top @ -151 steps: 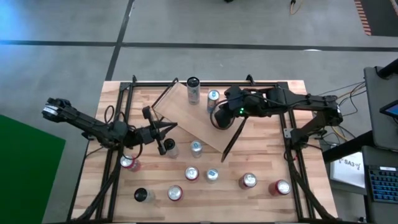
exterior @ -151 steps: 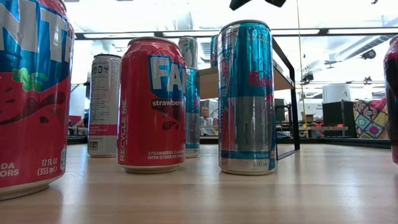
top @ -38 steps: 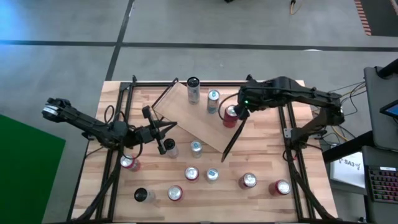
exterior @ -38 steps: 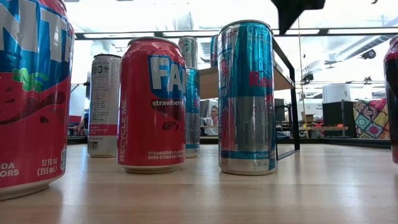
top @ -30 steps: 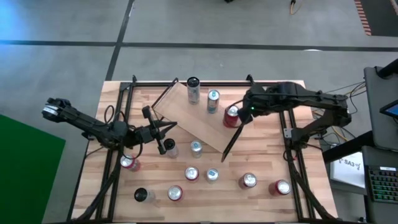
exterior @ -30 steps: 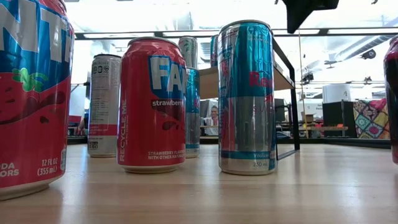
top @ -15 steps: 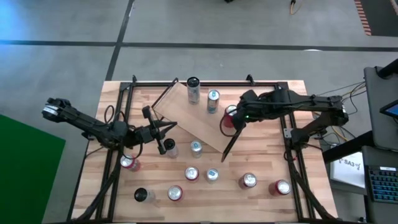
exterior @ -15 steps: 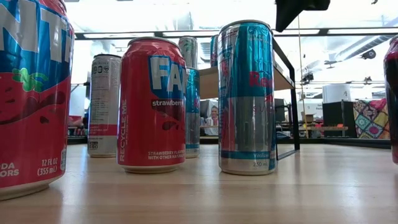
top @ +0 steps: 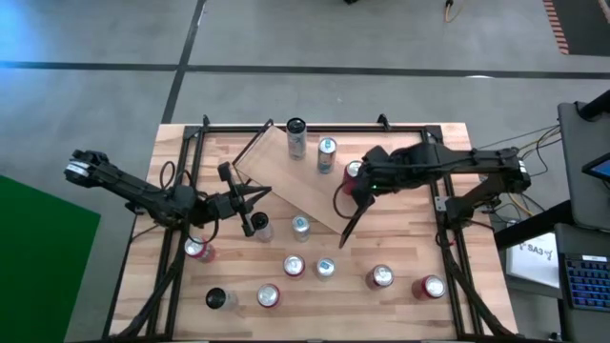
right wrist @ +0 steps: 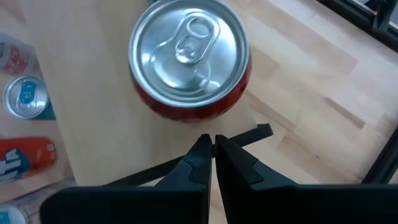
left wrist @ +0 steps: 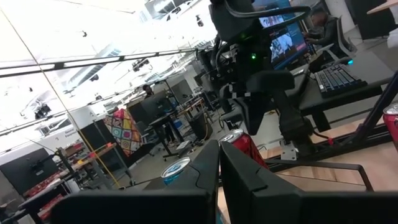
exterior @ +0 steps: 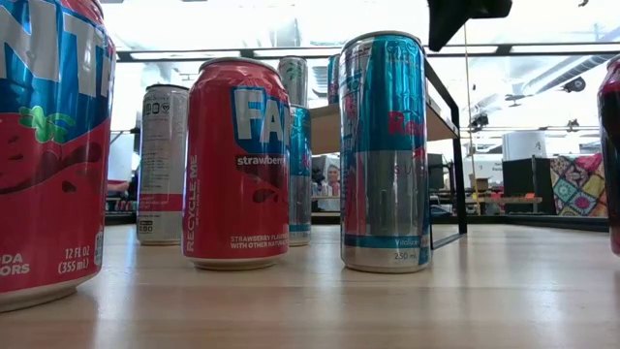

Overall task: Place canned beverage on shelf
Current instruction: Put the red/black soda can on the shelf

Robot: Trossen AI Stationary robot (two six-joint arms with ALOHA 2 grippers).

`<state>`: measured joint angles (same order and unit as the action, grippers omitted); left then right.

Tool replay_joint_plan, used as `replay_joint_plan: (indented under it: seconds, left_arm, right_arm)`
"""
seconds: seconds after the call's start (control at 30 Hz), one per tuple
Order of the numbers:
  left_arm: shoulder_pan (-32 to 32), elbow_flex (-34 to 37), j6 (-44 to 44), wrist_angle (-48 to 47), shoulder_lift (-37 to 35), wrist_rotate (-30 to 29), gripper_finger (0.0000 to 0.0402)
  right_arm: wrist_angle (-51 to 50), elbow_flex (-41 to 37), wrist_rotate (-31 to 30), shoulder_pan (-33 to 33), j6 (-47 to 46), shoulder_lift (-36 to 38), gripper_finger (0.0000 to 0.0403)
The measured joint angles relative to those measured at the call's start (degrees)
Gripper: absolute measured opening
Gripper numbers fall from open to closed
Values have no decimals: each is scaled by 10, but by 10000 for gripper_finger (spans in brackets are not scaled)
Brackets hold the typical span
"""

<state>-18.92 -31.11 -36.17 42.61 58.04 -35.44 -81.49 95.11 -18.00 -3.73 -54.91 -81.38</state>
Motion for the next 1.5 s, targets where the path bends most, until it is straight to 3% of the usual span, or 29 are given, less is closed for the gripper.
replay_joint_plan:
  seconds: [0.23, 0.5, 0.7, 0.97, 1.1, 1.5]
  left_arm:
    - [0, 0, 19, -3, 0, 10, 0]
    - [2, -2, 135, -5, 10, 153, 0]
    - [14, -15, 137, 51, 76, 148, 0]
    - [49, -127, 132, 28, 211, 146, 0]
    - [70, -179, 132, 24, 276, 146, 0]
    - [99, -280, 156, 23, 420, 144, 0]
  right_arm:
    - [-10, 0, 2, -28, -5, 10, 12]
    - [-21, -1, -41, -43, 66, 30, 12]
    - [-19, -9, -97, -43, 129, 49, 12]
    - [-10, -81, -217, -39, 204, 87, 12]
    - [40, -144, -251, -34, 234, 126, 12]
    - [295, -324, -240, -35, 319, 261, 12]
